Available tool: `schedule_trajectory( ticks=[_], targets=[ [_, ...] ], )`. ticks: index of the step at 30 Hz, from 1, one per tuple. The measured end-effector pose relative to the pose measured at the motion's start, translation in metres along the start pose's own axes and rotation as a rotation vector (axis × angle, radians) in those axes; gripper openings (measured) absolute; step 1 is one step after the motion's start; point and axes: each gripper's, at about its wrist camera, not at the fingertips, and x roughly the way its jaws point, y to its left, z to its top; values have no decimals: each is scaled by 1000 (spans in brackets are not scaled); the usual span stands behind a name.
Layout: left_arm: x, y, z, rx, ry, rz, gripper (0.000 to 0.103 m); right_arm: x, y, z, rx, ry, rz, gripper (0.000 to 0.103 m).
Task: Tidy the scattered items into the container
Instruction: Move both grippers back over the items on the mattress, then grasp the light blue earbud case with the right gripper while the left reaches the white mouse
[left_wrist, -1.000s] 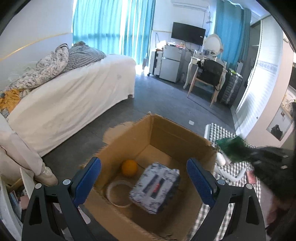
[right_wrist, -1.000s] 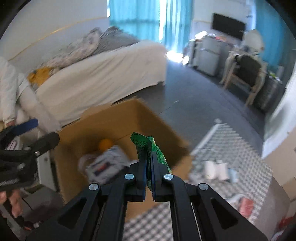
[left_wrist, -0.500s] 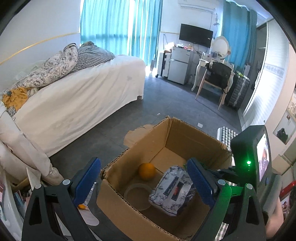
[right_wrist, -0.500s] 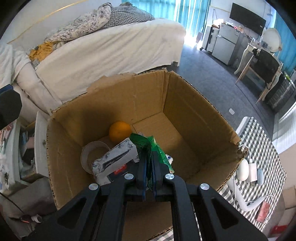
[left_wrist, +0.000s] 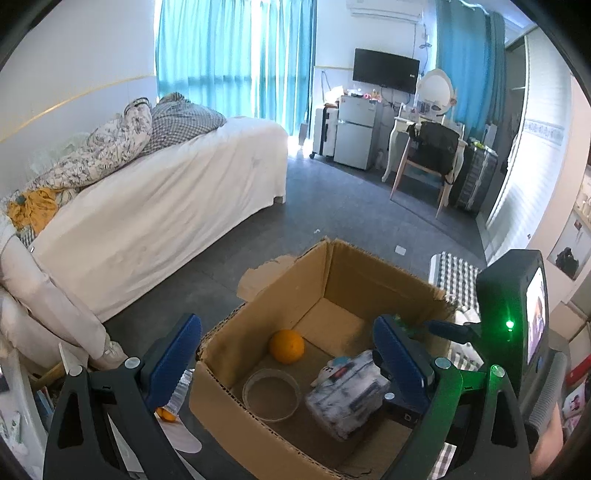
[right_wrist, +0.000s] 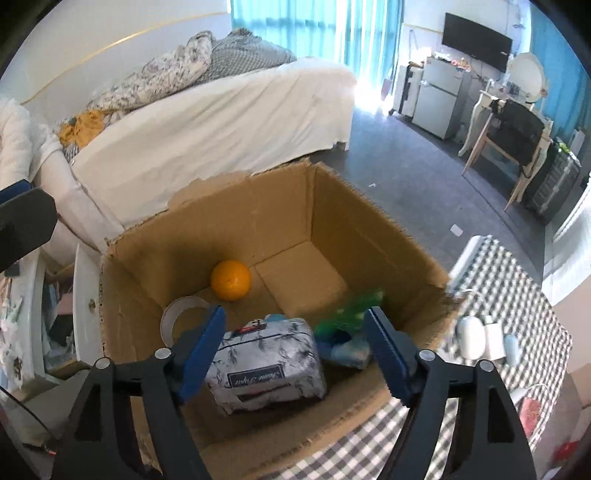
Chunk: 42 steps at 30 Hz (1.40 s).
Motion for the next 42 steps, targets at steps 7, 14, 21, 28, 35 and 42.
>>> schedule_trajectory(
  ticks=[7,14,21,28,35,42],
  targets=[
    [-26,-48,7,54,-51,-69,100,-68,-61,-19,101,-103,-127,89],
    [-29,-134,2,155,-41,-208,103,-122,-170,-89,293,-83,-331,103],
    [-11,-205,-18,259,22,-267,103,-95,-228,-149,335,39,-324,103],
    [14,-209,-18,244,39,-208,103,-26,-204,-146,67,107,-250,103],
    [43,-213,-25,269,64,-182,103,10,-256,-102,153,115,-250,102],
    [62,-218,-22,279,73,-194,103,47,-286,-100,65,213,-261,79]
  ],
)
